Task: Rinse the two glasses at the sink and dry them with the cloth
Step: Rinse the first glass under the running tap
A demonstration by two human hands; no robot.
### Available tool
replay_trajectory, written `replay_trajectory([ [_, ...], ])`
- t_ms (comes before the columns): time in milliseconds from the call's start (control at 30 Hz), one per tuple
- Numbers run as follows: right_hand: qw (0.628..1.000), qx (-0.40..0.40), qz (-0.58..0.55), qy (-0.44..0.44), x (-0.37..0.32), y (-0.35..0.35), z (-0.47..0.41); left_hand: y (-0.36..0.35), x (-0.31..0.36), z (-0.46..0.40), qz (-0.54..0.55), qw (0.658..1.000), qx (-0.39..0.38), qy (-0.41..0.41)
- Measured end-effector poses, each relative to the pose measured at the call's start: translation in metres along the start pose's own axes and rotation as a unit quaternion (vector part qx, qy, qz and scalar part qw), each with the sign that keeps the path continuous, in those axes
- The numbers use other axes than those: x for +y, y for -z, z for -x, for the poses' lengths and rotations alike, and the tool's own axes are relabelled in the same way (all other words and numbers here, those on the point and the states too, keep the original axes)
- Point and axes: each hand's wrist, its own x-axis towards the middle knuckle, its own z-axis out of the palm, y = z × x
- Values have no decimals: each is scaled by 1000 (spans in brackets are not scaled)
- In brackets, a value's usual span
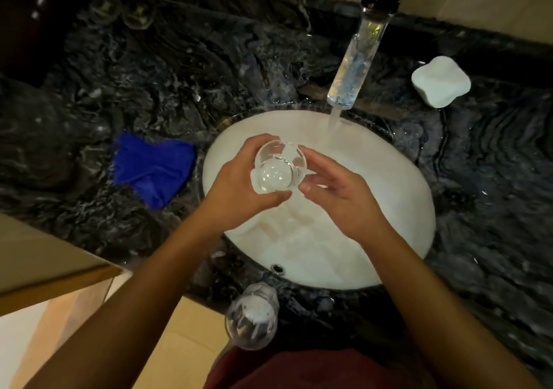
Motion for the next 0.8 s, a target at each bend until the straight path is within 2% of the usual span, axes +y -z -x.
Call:
replay_trajectory([
  [167,1000,-23,14,13,-20,-5,16,7,8,34,-20,999,27,6],
  [333,997,-63,-37,-17,-31,-16,40,30,13,63,-10,998,56,17],
  [533,986,-114,115,-51,-18,-38,94,62,-7,108,-14,996,90,18],
  [633,961,-169,208,-70,-8,-59,118,72,-28,135,-19,994,108,25],
  [733,925,-208,313,-50,0,-82,132,79,-48,160,-21,993,107,43],
  [800,919,-212,329,-42,4,-95,139,81,-58,174,-25,993,101,51],
])
